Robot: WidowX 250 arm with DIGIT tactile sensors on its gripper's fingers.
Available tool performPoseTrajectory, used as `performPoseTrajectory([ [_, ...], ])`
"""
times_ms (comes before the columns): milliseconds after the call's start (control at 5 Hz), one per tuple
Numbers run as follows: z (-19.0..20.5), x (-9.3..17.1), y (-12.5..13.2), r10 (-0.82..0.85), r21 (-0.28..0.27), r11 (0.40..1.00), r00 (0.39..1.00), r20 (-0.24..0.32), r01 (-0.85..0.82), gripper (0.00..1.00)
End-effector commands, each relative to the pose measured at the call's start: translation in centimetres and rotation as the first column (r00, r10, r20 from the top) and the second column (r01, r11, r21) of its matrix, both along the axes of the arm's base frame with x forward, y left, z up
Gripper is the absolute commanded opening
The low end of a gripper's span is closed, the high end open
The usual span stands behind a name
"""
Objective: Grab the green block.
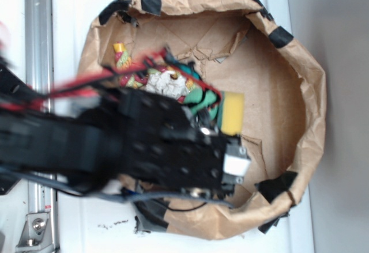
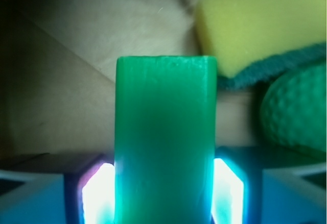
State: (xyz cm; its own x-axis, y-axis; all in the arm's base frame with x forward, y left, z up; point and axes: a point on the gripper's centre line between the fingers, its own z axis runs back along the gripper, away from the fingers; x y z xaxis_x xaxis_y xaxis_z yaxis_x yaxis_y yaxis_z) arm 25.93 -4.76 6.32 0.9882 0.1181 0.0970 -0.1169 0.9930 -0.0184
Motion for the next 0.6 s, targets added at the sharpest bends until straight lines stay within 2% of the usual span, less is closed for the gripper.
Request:
performPoseTrajectory([
  [0, 9.7, 0.9, 2.9, -0.068, 0.011, 0.998, 0.992, 0.107, 0.067, 0.00],
  [200, 11.4, 0.4, 3.5, -0.122, 0.028, 0.992, 0.989, 0.087, 0.120, 0.00],
  [400, 11.5, -0.3, 3.9, -0.126, 0.047, 0.991, 0.991, 0.052, 0.124, 0.00],
])
